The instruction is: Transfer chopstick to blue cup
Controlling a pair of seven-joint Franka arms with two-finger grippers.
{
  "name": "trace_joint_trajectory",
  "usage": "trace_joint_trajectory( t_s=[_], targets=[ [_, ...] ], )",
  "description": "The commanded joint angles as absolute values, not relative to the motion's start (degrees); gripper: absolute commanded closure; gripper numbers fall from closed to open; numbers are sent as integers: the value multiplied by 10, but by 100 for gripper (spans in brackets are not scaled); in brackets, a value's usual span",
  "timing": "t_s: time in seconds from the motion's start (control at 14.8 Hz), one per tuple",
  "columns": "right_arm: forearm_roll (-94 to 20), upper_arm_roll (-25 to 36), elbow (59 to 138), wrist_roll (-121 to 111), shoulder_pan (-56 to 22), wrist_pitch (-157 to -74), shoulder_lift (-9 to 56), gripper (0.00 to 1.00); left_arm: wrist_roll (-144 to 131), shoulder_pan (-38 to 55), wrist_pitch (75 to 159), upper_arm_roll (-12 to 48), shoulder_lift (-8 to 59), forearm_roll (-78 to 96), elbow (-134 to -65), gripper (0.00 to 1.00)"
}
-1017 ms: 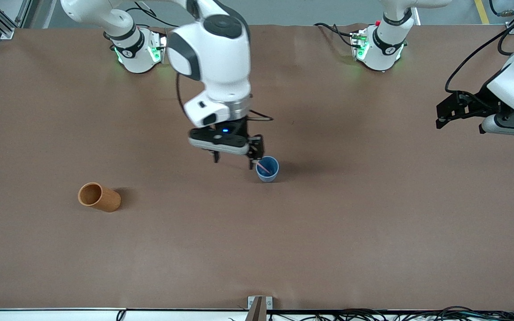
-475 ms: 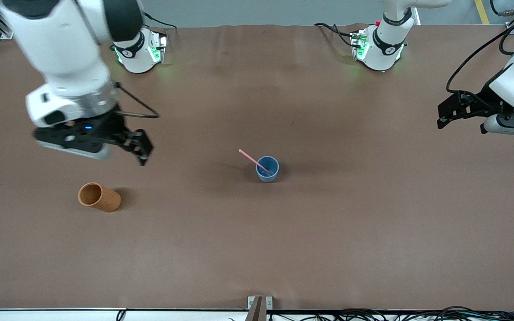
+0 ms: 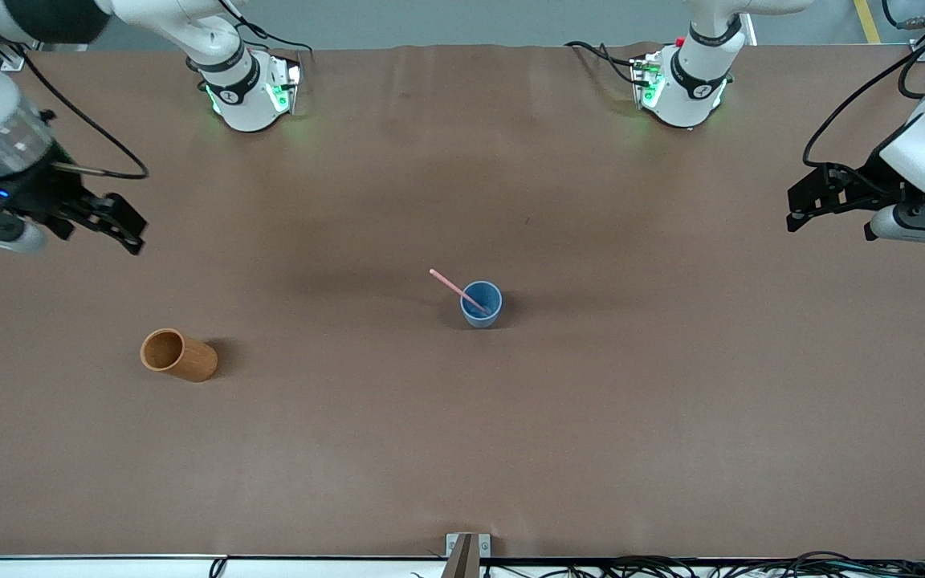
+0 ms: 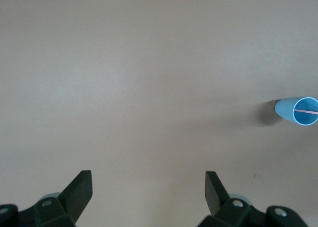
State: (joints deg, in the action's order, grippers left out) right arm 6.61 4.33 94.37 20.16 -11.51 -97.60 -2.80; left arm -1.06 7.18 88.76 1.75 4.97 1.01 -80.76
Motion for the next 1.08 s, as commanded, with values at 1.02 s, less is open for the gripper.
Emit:
trace_joint_trajectory(
  t_s=[1.02],
  targets=[
    [11, 52, 799, -4, 11, -848, 10, 0, -2, 63, 878, 18, 51, 32, -796, 0]
  ],
)
